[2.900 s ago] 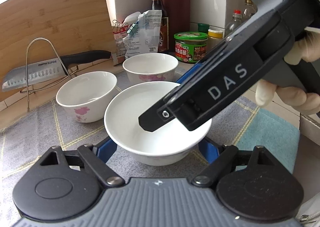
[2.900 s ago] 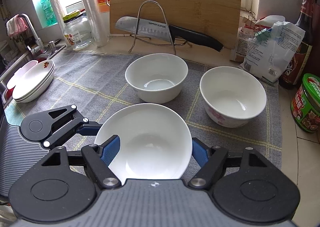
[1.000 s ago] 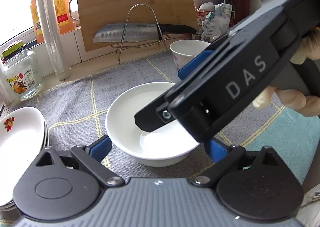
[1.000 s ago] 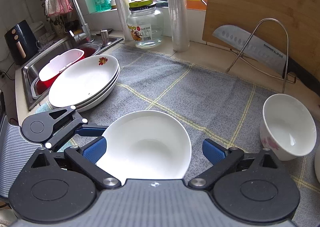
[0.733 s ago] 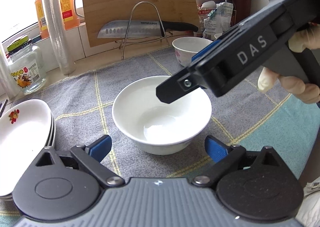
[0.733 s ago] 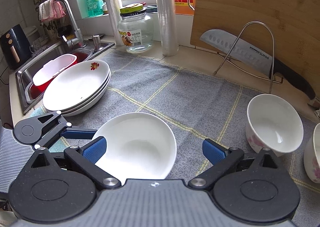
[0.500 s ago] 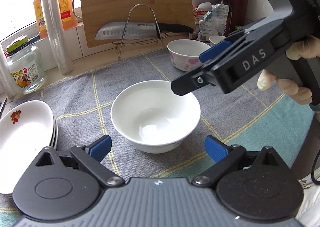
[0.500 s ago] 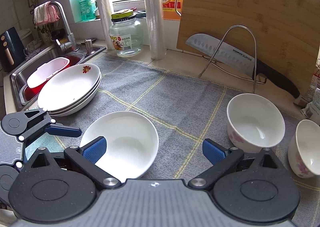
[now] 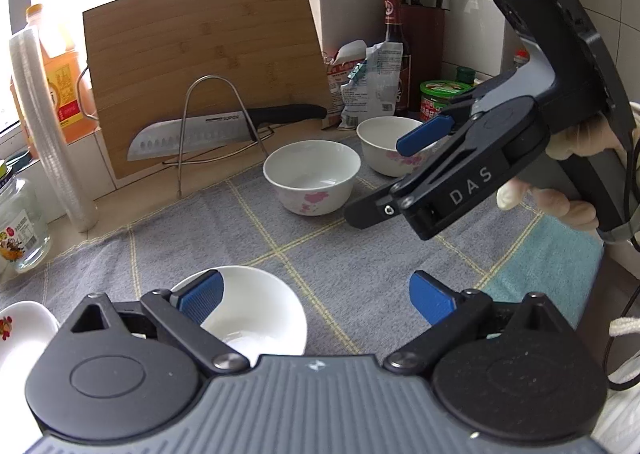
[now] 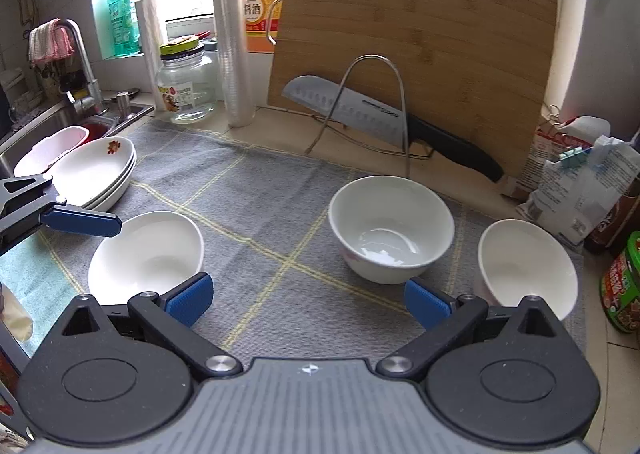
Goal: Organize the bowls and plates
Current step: 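Move the right tool to the rim of a pink-flower bowl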
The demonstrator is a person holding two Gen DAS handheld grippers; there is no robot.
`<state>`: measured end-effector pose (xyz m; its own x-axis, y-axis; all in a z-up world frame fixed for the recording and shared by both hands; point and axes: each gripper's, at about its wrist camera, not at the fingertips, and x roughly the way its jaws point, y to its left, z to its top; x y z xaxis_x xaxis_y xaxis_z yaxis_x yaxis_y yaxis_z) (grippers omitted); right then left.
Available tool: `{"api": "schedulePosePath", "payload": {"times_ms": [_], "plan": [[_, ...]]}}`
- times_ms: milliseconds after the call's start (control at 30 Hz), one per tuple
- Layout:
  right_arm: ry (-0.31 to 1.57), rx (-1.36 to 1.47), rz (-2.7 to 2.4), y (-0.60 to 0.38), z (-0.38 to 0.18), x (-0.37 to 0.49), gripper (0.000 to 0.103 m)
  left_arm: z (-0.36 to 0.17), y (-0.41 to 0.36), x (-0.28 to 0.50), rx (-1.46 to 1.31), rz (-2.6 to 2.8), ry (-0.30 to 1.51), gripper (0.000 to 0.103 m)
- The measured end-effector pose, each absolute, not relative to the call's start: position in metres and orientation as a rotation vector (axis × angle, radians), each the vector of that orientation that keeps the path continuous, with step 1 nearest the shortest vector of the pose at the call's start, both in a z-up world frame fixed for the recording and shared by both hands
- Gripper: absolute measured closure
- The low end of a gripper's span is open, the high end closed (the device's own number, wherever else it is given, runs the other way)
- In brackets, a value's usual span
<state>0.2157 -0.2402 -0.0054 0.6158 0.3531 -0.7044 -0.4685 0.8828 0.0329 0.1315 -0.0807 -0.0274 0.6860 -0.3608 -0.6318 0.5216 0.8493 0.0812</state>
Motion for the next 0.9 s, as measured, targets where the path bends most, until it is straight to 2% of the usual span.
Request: {"api": "schedulePosePath", "payload": {"times_ms": [300,900], "plan": [[0.749,-0.211,0.438,-0.281,-0.001,0.234,0.0,-0.042,-0.125,0.163,0.23,-0.433,0.646,0.004],[0.771,-0.265,0.557,-0.291,-0.016,0.301,0.0,-0.075,-0.174,0.22,0.167,-0.222,0.66,0.004]]}}
